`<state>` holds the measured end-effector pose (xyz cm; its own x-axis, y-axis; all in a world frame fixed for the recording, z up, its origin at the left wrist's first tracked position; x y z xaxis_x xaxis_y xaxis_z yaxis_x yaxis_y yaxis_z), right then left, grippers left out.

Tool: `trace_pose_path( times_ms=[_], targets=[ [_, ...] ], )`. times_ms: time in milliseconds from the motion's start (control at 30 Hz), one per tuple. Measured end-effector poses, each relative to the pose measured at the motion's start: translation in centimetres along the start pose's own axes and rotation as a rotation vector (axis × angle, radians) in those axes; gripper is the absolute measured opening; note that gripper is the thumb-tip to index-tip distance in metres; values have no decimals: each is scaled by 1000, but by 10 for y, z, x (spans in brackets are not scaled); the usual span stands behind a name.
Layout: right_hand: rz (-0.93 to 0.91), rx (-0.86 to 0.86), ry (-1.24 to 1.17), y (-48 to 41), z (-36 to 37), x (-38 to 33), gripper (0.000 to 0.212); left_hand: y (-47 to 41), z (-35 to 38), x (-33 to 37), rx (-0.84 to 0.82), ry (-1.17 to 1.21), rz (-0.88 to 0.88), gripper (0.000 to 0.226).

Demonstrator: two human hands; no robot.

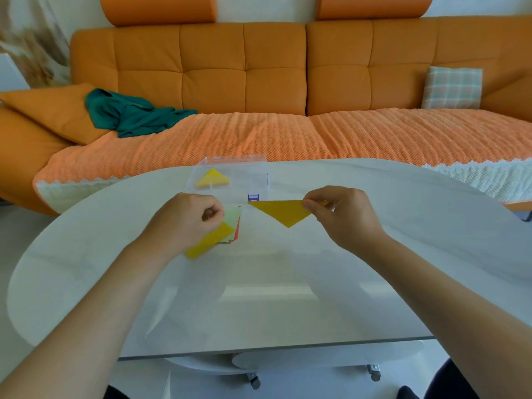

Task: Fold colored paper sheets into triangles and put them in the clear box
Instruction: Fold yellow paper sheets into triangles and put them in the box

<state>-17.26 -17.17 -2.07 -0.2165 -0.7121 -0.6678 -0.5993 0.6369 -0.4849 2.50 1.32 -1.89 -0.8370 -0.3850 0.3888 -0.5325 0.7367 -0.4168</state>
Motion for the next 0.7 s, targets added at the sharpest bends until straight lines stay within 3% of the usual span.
trace_pose_path(
  times_ms=[67,167,300,533,700],
  targets=[
    [8,-32,-13,0,2,0,7,1,-5,1,49,29,20,10],
    [-58,-107,-1,6,15,-14,7,9,-11,43,160,122,189,14],
    [-130,-139,-35,12,28,-30,6,19,14,82,86,106,289,30],
    [-108,-98,-44,7,20,-27,5,12,11,63,121,192,150,19],
    [-39,-63,10,2,11,-16,7,5,9,35,81,66,118,11]
  ],
)
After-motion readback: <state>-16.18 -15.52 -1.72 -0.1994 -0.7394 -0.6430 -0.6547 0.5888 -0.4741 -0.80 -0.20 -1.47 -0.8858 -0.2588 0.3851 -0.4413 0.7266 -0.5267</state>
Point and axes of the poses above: each hand's wrist, its own y-axis away from the middle knuckle, its own z-axis out of the palm, x = y × z, the point moved 10 cm from there along -y, towards the middle knuckle, and after that the axes turned 5 degrees about x, right-handed, at the moved point
